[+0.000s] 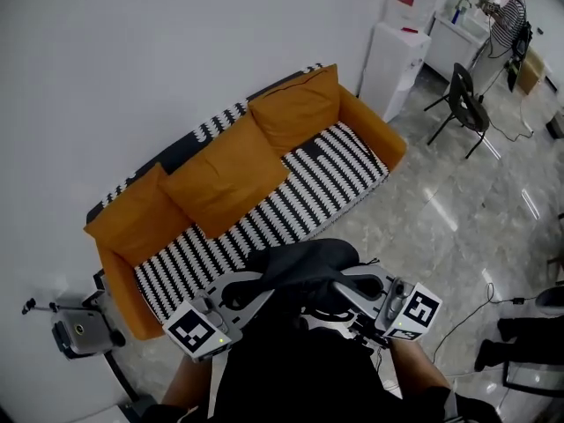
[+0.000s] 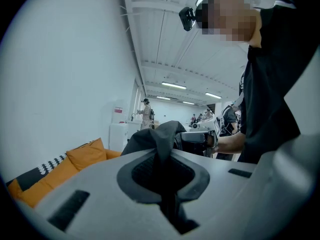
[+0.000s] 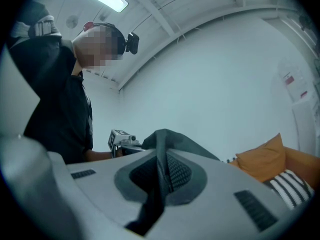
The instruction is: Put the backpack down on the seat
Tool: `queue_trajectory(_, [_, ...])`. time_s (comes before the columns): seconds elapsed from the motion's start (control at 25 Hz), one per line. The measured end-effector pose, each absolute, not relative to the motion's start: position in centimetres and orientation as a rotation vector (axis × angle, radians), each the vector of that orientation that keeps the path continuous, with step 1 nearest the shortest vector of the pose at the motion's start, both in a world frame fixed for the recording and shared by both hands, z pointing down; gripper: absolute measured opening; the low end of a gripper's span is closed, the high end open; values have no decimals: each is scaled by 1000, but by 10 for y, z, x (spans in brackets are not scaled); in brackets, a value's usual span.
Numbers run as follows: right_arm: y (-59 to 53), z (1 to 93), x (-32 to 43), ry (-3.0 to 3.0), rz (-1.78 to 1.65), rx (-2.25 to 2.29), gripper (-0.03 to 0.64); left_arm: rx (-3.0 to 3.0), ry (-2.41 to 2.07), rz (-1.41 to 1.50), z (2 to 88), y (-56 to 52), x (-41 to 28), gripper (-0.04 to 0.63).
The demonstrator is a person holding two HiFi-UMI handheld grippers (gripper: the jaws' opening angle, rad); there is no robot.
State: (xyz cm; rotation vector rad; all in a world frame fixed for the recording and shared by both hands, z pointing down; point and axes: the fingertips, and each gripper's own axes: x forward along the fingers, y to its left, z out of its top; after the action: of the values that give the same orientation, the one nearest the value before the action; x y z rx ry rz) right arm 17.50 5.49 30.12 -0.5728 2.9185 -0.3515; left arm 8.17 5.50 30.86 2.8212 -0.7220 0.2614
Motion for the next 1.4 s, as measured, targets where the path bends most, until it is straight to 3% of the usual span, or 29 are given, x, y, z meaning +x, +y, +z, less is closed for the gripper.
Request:
queue_trajectory(0.88, [-141, 302, 137, 3009, -326, -588, 28, 2794, -717, 189, 315, -134, 46, 29])
queue_trajectory(1.4, [-225, 332, 122, 3085, -442, -350, 28, 2673, -933, 172, 343, -203, 35, 29])
